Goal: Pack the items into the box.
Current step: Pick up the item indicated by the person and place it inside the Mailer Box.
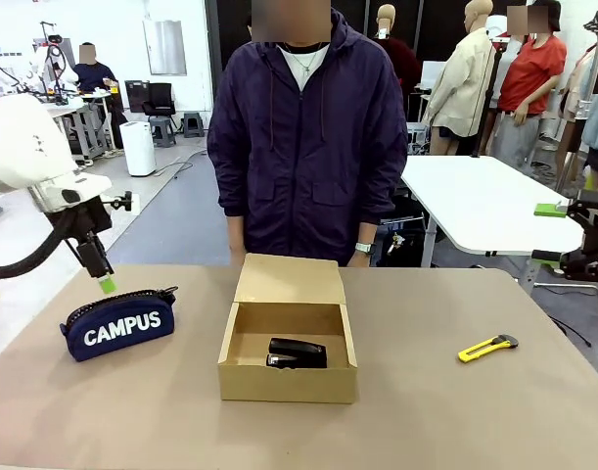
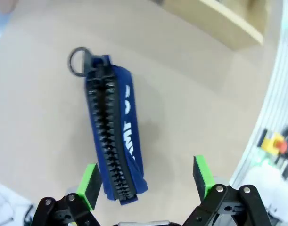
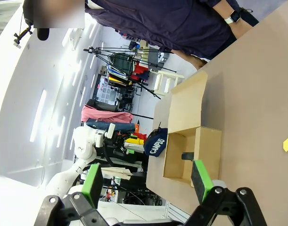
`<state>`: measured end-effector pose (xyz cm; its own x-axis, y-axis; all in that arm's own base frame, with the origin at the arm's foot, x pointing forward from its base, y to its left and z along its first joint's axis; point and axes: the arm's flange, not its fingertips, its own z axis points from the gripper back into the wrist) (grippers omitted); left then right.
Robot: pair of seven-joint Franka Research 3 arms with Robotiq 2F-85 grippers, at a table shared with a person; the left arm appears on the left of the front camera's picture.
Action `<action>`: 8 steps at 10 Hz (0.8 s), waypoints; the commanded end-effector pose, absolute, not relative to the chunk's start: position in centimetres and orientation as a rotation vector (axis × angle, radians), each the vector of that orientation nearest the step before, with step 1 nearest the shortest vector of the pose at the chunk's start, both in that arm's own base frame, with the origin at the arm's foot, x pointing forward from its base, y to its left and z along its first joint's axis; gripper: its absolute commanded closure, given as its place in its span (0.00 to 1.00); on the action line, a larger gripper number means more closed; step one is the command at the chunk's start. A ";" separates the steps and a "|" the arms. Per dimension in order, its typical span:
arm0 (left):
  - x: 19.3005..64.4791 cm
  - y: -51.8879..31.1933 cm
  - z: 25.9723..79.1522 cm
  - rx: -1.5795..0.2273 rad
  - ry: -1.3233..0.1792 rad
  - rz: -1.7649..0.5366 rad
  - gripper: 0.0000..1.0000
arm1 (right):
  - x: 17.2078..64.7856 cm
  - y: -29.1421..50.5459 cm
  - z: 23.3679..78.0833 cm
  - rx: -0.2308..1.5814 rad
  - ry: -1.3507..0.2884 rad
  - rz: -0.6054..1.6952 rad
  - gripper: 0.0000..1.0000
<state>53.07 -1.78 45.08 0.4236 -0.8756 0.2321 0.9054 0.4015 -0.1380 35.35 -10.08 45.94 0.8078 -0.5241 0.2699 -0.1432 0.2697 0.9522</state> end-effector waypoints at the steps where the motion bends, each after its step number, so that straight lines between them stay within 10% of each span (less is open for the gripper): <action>1: 53.8 -1.7 45.4 -0.203 -0.135 -1.123 0.00 | 35.2 -10.2 46.2 1.287 -0.606 -0.277 0.00; 8: 54.8 -1.5 41.2 -0.070 -0.236 -1.180 0.00 | 35.2 -10.2 46.2 1.287 -0.606 -0.277 0.00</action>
